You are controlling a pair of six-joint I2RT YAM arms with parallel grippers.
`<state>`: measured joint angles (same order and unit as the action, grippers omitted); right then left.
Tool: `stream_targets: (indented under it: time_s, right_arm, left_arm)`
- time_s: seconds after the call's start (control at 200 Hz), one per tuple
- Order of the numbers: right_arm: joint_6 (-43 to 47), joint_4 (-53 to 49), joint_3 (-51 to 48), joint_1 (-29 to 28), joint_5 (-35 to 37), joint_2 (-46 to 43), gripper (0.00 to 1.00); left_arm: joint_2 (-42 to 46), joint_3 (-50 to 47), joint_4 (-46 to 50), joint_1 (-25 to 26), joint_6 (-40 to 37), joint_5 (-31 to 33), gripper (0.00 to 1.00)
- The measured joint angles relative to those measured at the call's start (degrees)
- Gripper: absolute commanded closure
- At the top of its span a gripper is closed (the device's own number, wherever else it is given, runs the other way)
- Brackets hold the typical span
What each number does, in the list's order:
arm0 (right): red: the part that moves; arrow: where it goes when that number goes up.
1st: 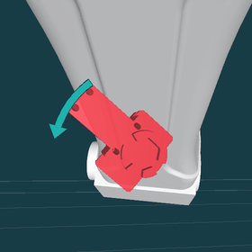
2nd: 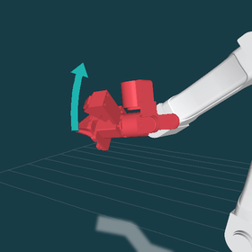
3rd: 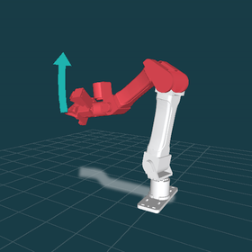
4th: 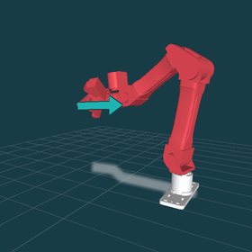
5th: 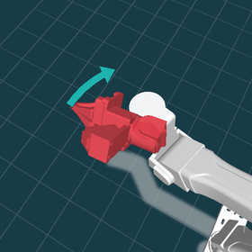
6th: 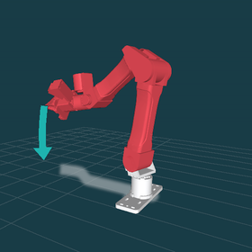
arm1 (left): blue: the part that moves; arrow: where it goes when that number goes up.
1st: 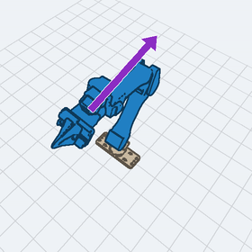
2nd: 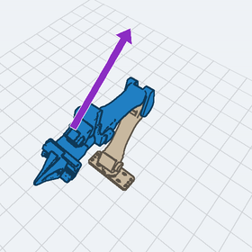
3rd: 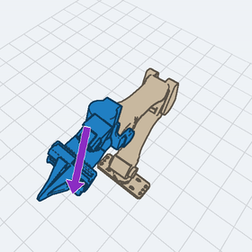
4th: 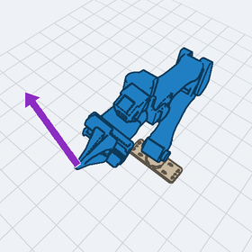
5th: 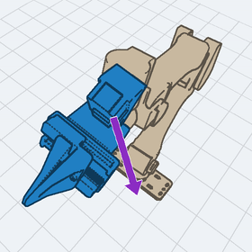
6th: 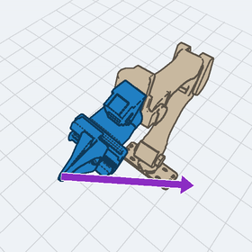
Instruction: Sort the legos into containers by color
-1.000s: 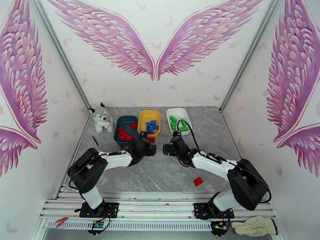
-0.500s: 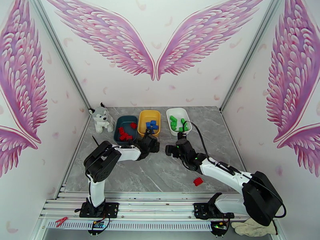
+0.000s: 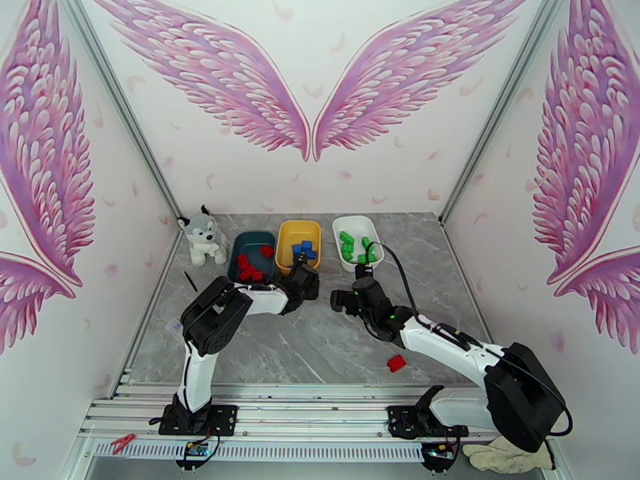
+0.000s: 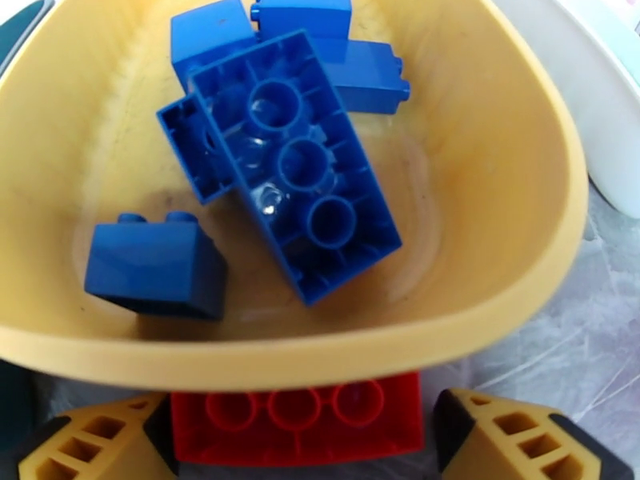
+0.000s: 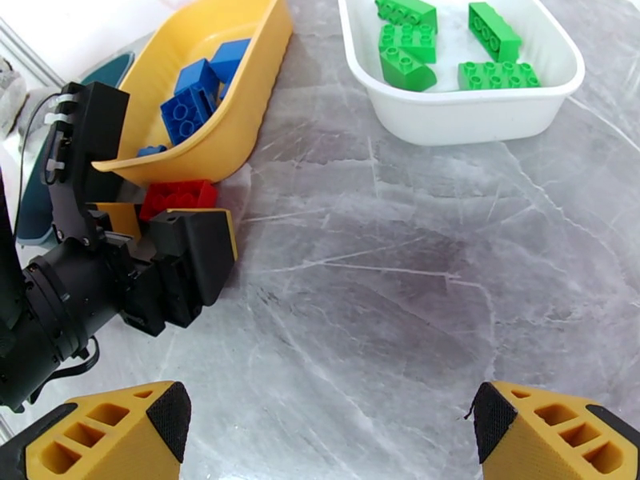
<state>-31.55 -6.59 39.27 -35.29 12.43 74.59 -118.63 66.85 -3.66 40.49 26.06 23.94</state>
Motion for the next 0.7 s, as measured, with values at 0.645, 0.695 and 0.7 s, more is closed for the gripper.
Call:
stream_targets:
  time_s: [0.645,0.695,0.7]
  right_arm:
    - [-0.15,0.02,-0.59,0.04,-0.92,-1.14,0.02]
    - [-0.20,0.00,-0.81,0.04,-1.16,-1.16,0.02]
    - [-0.20,0.00,-0.83,0.04,-1.25,-1.18,0.03]
  left_arm:
    - [8.94,-11.65,-3.08,1.33,-0.11,-0.76,0.49]
    - [11.76,-13.73,-2.97,1.64,-0.11,-0.76,0.49]
    - [11.98,-13.90,-2.93,1.66,-0.09,-0.76,0.49]
